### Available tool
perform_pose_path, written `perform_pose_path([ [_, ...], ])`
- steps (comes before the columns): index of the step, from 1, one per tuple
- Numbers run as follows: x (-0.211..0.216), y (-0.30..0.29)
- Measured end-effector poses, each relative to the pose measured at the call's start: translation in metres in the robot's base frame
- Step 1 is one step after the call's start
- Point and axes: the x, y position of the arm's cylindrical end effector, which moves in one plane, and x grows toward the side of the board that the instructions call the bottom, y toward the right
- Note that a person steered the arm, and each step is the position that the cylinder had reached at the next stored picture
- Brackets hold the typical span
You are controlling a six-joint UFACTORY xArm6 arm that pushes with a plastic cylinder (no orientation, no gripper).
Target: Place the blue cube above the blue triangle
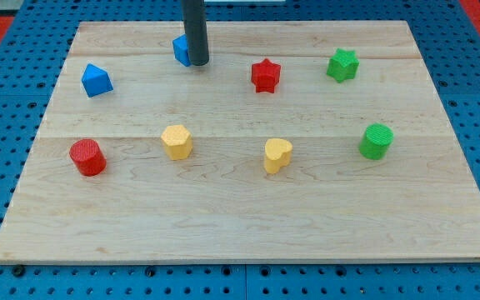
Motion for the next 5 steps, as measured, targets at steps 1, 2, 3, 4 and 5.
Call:
perform_pose_path([
  [1,-0.004,0.025],
  [2,-0.026,0.005],
  [3,-0.031,-0.061],
  [4,-0.028,-0.058],
  [5,-0.034,-0.078],
])
